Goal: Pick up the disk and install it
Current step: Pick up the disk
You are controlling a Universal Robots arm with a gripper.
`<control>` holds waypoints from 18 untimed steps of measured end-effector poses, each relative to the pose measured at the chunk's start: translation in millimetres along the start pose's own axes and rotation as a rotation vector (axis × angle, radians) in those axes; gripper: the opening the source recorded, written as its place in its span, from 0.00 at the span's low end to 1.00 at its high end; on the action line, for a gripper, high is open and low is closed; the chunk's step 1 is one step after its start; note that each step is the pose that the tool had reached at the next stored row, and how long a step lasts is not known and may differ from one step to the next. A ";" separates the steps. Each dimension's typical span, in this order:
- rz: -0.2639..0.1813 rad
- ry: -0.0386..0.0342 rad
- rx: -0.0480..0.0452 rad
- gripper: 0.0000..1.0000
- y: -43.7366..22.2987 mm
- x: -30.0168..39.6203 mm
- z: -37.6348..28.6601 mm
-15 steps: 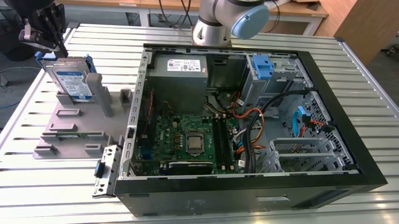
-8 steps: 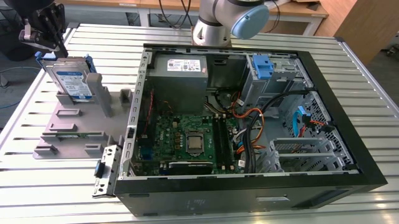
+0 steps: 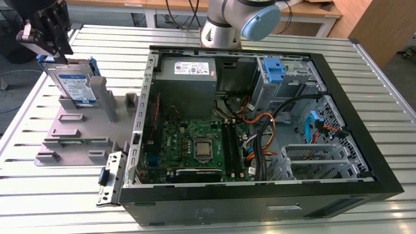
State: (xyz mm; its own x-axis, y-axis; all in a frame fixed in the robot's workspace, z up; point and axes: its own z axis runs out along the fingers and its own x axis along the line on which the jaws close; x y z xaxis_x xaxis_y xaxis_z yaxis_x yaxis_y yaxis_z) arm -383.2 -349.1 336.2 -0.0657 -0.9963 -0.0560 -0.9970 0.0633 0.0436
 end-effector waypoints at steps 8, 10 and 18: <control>0.000 0.0000 0.0000 0.64 0.0 0.0 0.1; 0.000 0.0001 0.0000 0.64 0.0 0.0 0.1; 0.000 0.0000 0.0000 0.64 0.0 0.1 0.9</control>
State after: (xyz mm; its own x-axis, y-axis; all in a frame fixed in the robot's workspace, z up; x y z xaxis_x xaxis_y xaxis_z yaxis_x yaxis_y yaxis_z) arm -383.2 -349.1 335.3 -0.0657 -0.9963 -0.0560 -0.9970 0.0633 0.0437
